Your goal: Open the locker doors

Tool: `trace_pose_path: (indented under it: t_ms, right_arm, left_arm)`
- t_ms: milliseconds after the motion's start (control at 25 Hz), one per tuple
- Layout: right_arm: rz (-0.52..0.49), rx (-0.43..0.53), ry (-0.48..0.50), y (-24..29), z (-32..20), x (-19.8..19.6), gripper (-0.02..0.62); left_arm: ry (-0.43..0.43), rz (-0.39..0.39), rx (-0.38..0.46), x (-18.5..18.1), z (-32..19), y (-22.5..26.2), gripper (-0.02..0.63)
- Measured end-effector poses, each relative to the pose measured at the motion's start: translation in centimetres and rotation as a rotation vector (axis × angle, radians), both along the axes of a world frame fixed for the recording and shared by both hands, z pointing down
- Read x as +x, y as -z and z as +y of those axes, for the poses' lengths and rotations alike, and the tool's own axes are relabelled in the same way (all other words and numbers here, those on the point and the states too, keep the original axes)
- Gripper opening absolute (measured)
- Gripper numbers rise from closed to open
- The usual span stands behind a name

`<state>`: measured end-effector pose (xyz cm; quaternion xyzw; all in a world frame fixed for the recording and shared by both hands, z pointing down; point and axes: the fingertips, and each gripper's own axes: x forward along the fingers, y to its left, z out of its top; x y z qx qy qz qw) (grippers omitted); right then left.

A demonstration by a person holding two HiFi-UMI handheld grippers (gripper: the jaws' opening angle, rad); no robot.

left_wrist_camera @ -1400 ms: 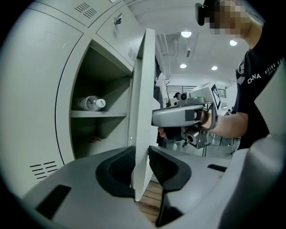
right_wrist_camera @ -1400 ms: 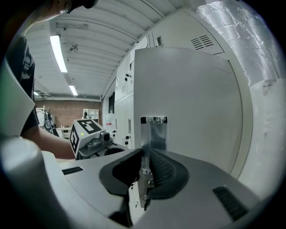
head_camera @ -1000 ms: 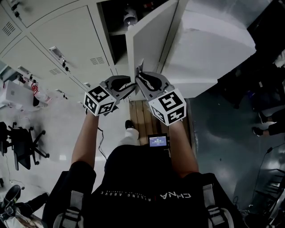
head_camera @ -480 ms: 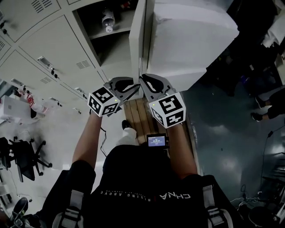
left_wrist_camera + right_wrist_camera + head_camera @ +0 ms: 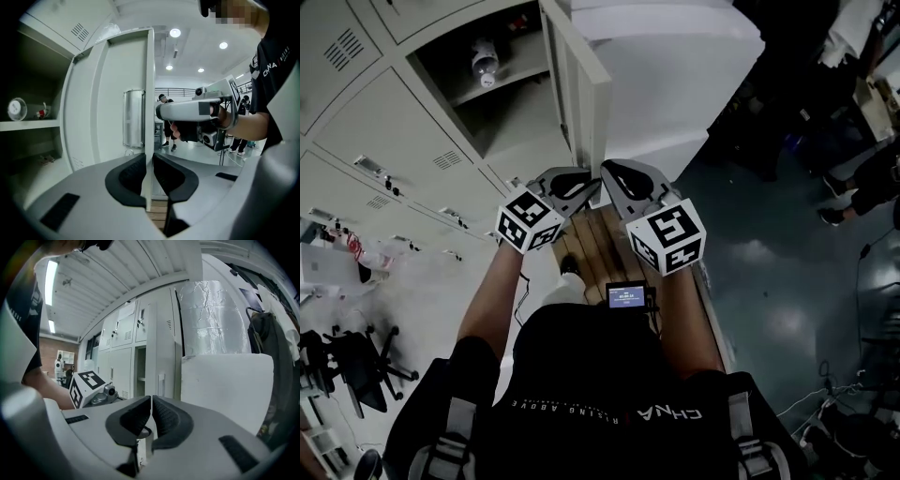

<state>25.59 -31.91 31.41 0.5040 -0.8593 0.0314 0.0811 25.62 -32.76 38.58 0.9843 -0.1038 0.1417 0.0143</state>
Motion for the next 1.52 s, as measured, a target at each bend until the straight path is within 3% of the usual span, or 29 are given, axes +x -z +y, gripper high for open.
trace_pose_path:
  t_ms: [160, 360, 760, 1120, 1520]
  right_arm:
    - [-0.022, -0.004, 0.044, 0.5, 0.4, 0.3, 0.038]
    - [-0.004, -0.006, -0.019, 0.5, -0.9, 1.1, 0.037]
    - [0.047, 0.017, -0.137, 0.1, -2.0, 2.9, 0.037]
    - [0.009, 0.008, -0.260, 0.0, -3.2, 6.3, 0.037]
    - [0.012, -0.025, -0.323, -1.2, -3.9, 7.9, 0.037]
  left_arm:
    - [0.010, -0.020, 0.061, 2.2, -0.1, 0.1, 0.061]
    - [0.042, -0.026, 0.109, 4.2, -0.3, 0.2, 0.063]
    - [0.237, -0.030, 0.156, 5.5, -0.8, 0.1, 0.063]
    - [0.172, 0.059, 0.126, 4.8, -0.6, 1.4, 0.063]
    - [0.103, 0.096, 0.114, 4.5, -0.7, 3.2, 0.038]
